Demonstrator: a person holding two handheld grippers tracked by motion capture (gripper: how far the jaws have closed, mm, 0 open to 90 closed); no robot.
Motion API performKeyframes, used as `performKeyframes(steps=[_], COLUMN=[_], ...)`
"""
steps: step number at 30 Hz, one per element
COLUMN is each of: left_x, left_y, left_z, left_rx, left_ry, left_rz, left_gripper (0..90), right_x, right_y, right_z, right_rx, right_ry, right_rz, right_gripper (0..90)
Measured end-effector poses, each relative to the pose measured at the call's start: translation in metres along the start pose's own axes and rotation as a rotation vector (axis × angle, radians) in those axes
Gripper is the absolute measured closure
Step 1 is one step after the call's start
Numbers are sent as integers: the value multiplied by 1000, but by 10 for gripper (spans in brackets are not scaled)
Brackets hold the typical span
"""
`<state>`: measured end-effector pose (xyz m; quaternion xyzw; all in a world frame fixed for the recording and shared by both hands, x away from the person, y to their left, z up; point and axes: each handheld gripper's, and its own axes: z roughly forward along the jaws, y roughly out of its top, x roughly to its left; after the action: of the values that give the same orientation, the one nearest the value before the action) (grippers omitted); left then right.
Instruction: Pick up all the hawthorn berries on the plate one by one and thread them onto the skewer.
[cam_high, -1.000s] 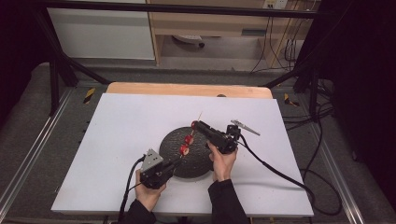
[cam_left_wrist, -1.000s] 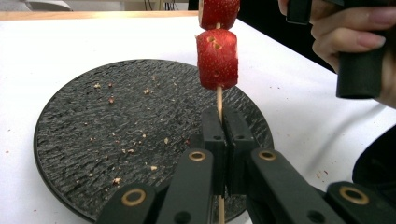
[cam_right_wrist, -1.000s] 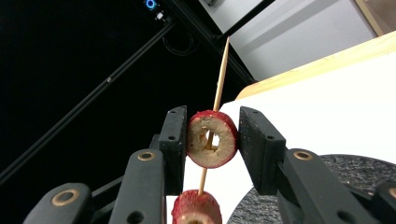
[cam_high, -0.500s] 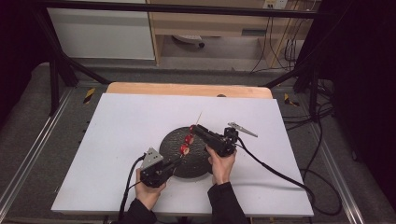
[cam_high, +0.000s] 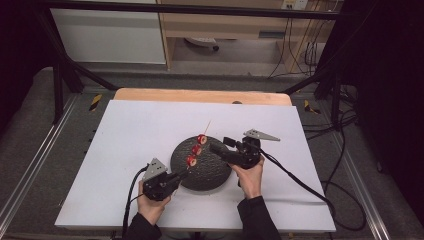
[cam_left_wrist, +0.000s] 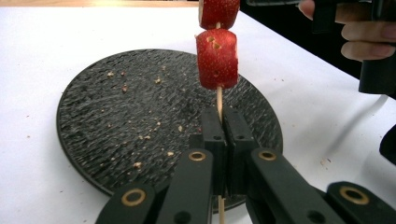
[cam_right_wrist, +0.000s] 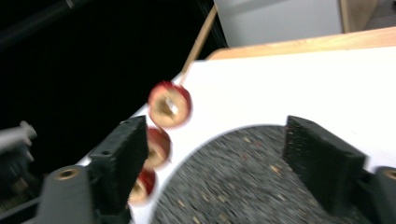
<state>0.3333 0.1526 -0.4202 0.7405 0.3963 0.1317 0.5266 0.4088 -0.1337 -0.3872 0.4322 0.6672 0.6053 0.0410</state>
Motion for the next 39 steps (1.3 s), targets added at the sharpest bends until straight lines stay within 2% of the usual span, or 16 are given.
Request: performKeyframes(steps=[4, 8, 13, 16, 26, 29, 33, 39], left_x=[6, 11, 16, 18, 24, 25, 30, 32], left_y=[1, 3, 8, 12, 33, 39, 45, 49], left_z=[-4, -6, -9, -12, -12, -9, -2, 10], left_rx=[17, 38, 57, 71, 147, 173, 214, 255], left_ry=[3, 0, -9, -9, -10, -12, -23, 11], left_rz=[1, 0, 0, 14, 56, 73, 58, 68], left_gripper=[886, 885, 885, 885, 884, 884, 883, 883], right_x=[-8, -16, -25, -32, -55, -62, -68, -75], right_y=[-3, -9, -17, -22, -43, -49, -56, -64], right_z=[-6, -13, -25, -34, -66, -75, -84, -96], right_rx=[77, 136, 211, 244, 292, 297, 301, 296], right_ry=[-34, -49, -90, -113, -183, -200, -207, -212], right_rz=[-68, -117, -202, -231, -253, -245, -248, -251], right_gripper=[122, 64, 20, 6, 4, 3, 3, 3])
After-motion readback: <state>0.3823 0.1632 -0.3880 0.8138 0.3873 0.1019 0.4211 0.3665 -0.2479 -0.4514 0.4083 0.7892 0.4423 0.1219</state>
